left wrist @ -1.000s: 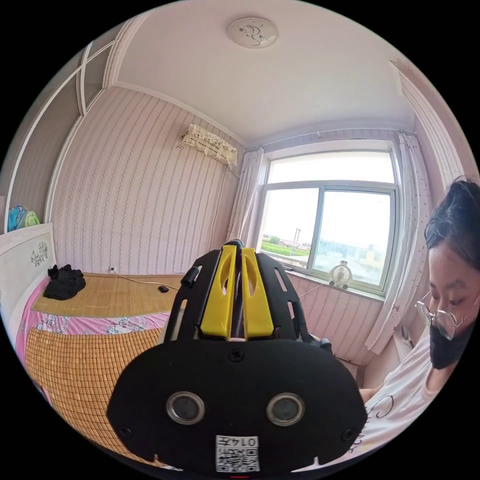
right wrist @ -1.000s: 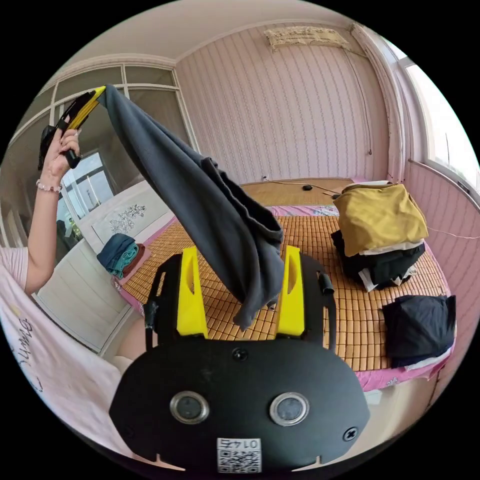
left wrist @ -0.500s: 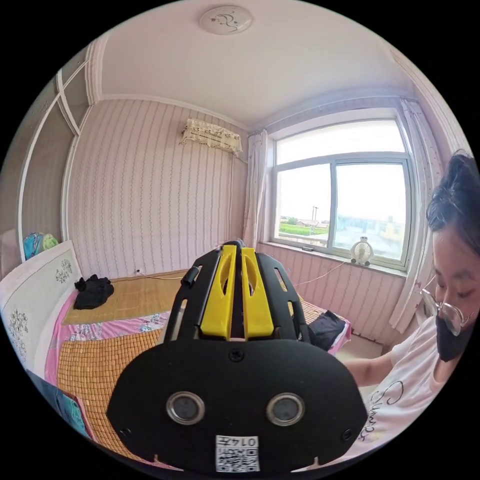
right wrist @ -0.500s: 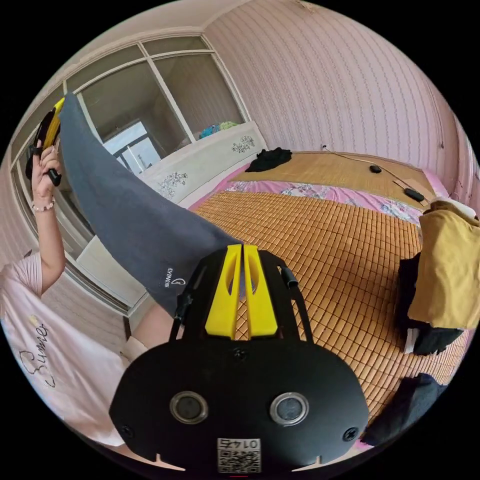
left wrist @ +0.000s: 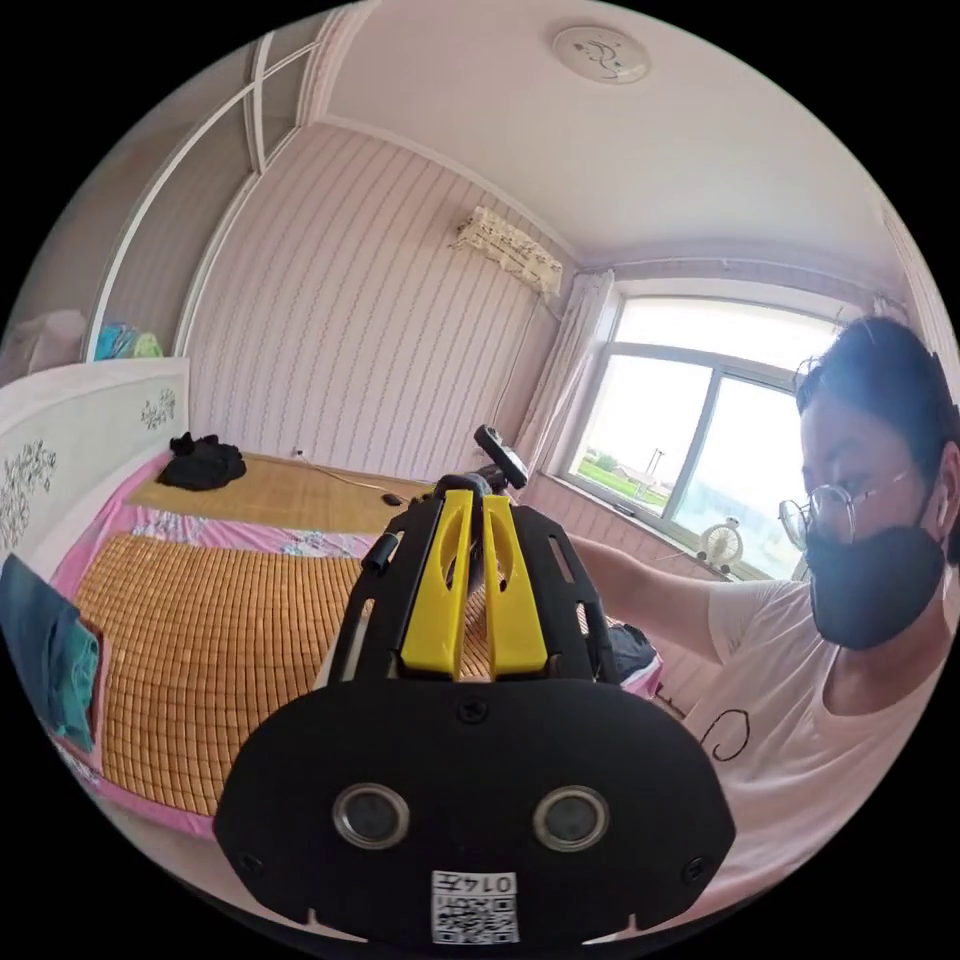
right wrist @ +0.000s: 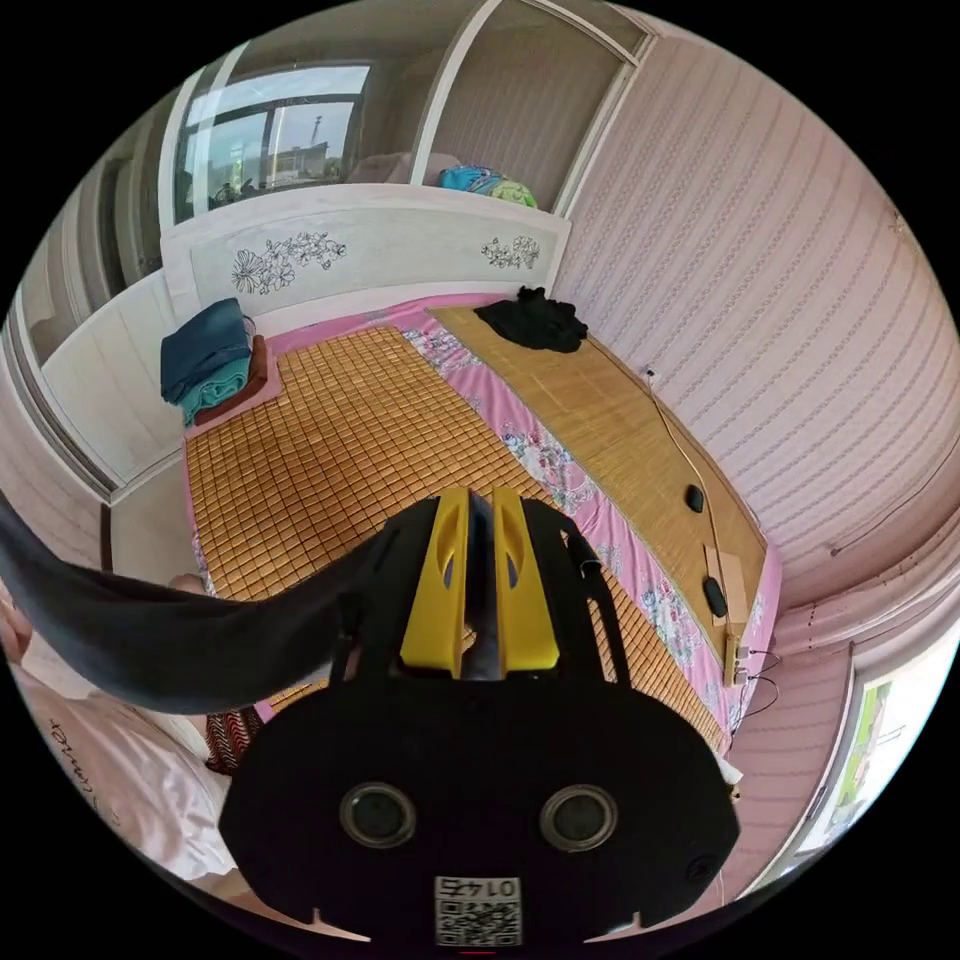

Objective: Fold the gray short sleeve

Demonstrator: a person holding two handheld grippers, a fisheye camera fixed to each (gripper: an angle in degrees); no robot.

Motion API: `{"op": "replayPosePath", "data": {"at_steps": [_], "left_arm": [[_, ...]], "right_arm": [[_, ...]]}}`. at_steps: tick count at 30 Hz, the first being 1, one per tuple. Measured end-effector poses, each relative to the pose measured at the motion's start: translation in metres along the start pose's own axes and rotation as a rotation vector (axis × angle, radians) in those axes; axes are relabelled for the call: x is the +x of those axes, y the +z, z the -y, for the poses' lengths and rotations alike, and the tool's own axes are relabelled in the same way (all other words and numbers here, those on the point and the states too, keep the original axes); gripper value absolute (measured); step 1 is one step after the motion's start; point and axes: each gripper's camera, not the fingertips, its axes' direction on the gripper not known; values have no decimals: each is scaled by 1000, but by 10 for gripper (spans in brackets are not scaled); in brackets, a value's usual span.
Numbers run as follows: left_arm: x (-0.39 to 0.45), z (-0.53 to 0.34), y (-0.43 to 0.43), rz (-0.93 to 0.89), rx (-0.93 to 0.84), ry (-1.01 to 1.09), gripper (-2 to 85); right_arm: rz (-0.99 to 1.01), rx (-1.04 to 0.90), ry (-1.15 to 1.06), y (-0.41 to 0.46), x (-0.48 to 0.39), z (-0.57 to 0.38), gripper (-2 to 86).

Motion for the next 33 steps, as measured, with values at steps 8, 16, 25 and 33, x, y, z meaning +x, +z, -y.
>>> {"op": "replayPosePath", "data": {"at_steps": [8, 16, 25, 33], "left_arm": [[-137, -148, -1, 239, -212, -454, -10], [-218, -190, -7, 267, -289, -536, -10], [-295, -167, -9, 329, -279, -503, -10], [-362, -167, -33, 387, -278, -545, -10]], "right_arm": [[219, -269, -133, 136, -98, -31, 122], [506, -337, 162, 179, -184, -241, 132], [496, -311, -51, 188, -318, -219, 139], [313, -374, -65, 203, -302, -226, 11]]}}
